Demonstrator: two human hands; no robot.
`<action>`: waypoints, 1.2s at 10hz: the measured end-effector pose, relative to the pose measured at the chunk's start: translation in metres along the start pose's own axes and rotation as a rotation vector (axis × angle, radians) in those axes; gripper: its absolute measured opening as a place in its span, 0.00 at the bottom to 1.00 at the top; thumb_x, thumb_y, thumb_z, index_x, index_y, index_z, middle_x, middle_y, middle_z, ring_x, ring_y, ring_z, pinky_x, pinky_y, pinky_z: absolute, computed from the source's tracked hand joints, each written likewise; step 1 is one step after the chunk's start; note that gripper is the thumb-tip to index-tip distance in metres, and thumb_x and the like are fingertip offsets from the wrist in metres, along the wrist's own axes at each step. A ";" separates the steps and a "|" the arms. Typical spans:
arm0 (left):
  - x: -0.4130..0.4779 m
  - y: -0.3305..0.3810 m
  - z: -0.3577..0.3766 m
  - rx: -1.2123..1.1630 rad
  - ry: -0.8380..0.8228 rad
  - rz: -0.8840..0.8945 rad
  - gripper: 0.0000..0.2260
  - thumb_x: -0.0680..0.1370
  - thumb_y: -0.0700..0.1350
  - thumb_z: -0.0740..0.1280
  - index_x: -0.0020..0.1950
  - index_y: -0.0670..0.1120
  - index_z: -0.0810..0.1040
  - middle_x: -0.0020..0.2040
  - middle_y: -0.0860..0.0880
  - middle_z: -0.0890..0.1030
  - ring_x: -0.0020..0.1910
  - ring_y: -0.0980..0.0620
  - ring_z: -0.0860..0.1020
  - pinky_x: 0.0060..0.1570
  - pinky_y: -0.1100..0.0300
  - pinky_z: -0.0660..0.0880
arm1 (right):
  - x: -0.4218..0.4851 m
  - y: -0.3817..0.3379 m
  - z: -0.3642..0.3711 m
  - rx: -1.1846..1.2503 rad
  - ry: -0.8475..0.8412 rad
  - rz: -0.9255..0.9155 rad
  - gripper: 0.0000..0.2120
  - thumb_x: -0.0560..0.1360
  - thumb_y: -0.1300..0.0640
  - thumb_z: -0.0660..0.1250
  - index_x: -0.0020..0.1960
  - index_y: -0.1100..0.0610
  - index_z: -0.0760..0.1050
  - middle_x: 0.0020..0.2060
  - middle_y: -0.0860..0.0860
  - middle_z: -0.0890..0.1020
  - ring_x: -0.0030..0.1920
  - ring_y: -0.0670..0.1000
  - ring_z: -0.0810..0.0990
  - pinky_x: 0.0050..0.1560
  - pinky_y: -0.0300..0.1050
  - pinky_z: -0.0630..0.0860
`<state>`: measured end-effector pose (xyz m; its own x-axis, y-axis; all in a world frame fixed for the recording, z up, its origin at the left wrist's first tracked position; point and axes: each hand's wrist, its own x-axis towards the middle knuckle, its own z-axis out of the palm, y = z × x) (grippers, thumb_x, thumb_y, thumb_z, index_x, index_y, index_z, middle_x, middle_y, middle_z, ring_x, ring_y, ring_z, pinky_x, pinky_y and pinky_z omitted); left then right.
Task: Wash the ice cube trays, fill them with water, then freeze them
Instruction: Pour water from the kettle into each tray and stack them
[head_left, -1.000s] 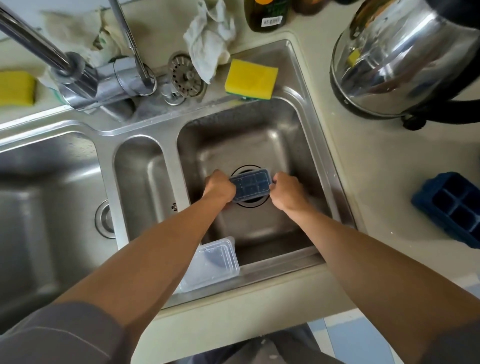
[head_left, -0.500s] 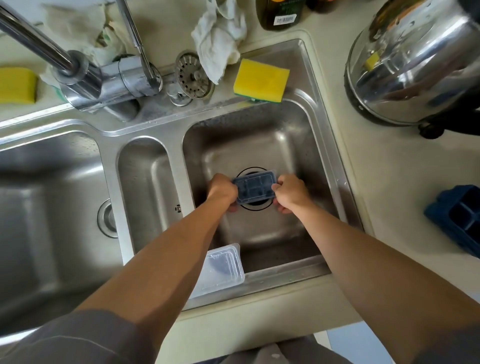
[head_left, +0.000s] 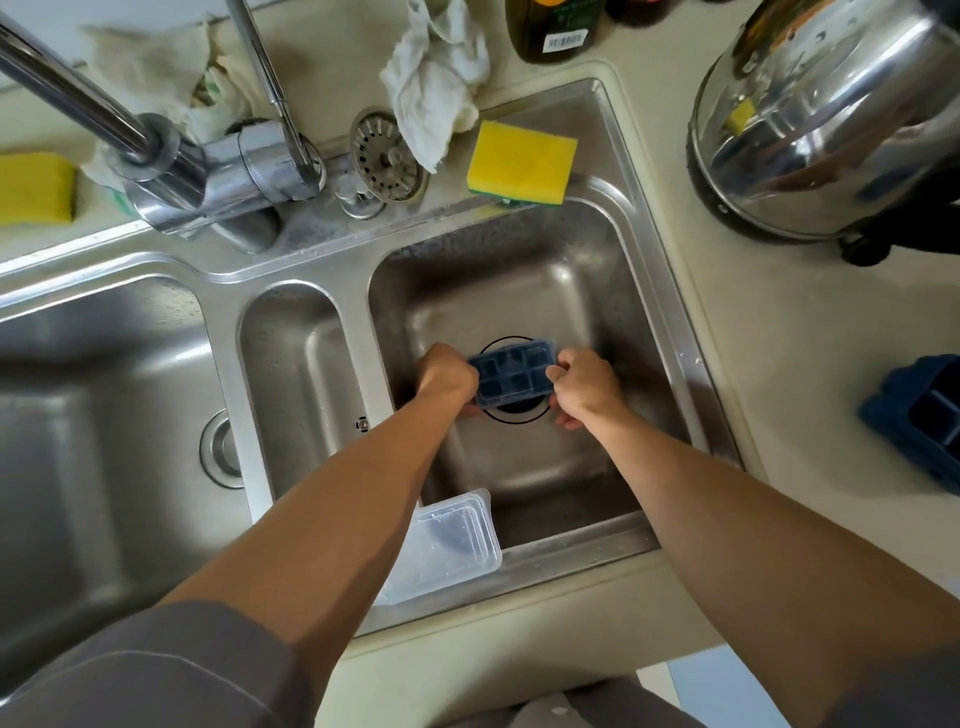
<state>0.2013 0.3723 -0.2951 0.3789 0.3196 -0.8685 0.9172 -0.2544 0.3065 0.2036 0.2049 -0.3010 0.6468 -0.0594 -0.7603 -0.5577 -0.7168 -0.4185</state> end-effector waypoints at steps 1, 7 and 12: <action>-0.009 -0.003 0.000 0.051 0.022 0.085 0.10 0.82 0.36 0.64 0.62 0.34 0.77 0.58 0.33 0.80 0.53 0.32 0.82 0.41 0.43 0.83 | -0.008 0.000 -0.002 -0.006 -0.009 -0.025 0.08 0.85 0.55 0.61 0.57 0.55 0.78 0.48 0.58 0.84 0.42 0.58 0.85 0.32 0.47 0.82; -0.191 0.041 -0.034 0.071 0.309 0.515 0.25 0.82 0.63 0.55 0.35 0.47 0.76 0.38 0.48 0.78 0.35 0.52 0.77 0.24 0.63 0.70 | -0.197 -0.012 -0.119 0.189 0.064 -0.400 0.19 0.83 0.47 0.61 0.46 0.61 0.79 0.36 0.59 0.84 0.28 0.49 0.78 0.32 0.49 0.79; -0.271 0.093 -0.072 0.406 0.302 0.880 0.17 0.84 0.53 0.55 0.44 0.44 0.75 0.31 0.53 0.71 0.45 0.40 0.82 0.28 0.64 0.66 | -0.239 -0.090 -0.158 -0.094 0.291 -0.595 0.19 0.86 0.47 0.50 0.71 0.56 0.66 0.45 0.57 0.81 0.34 0.52 0.71 0.36 0.43 0.67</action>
<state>0.1922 0.3277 -0.0030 0.9666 0.0723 -0.2458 0.2074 -0.7839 0.5852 0.1813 0.1736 -0.0030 0.9515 0.1891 -0.2426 -0.0232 -0.7423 -0.6697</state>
